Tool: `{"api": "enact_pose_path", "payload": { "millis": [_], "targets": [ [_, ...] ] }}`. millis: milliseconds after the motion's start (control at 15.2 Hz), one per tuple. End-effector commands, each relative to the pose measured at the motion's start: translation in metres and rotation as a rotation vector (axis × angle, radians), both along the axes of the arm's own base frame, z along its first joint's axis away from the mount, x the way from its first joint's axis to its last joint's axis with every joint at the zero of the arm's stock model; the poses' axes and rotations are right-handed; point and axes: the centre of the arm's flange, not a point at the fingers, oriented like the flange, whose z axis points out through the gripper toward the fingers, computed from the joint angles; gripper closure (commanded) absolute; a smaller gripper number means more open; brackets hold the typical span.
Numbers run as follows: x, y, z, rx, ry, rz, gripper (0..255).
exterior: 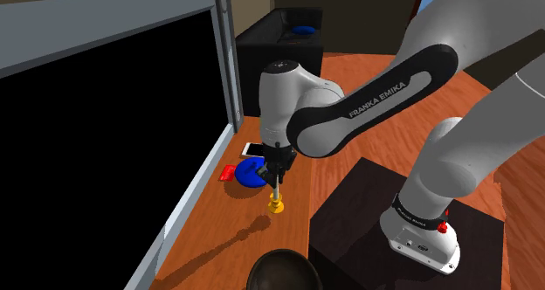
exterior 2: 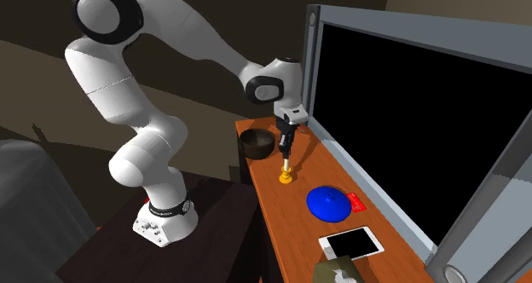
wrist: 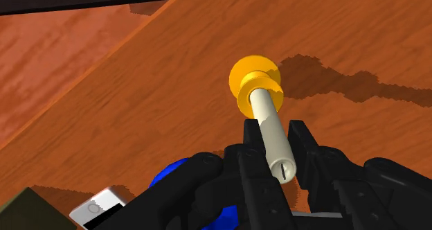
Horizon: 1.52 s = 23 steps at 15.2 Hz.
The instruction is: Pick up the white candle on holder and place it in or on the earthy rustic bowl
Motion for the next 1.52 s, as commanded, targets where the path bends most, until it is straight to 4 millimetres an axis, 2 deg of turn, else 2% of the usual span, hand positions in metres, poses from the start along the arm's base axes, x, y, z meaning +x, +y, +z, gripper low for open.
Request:
{"api": "enact_pose_path", "payload": {
  "millis": [0, 1452],
  "targets": [
    [0.0, 0.0, 0.012, 0.0, 0.001, 0.0, 255],
    [0.0, 0.0, 0.128, 0.0, 0.001, 0.0, 255]
  ]
}}
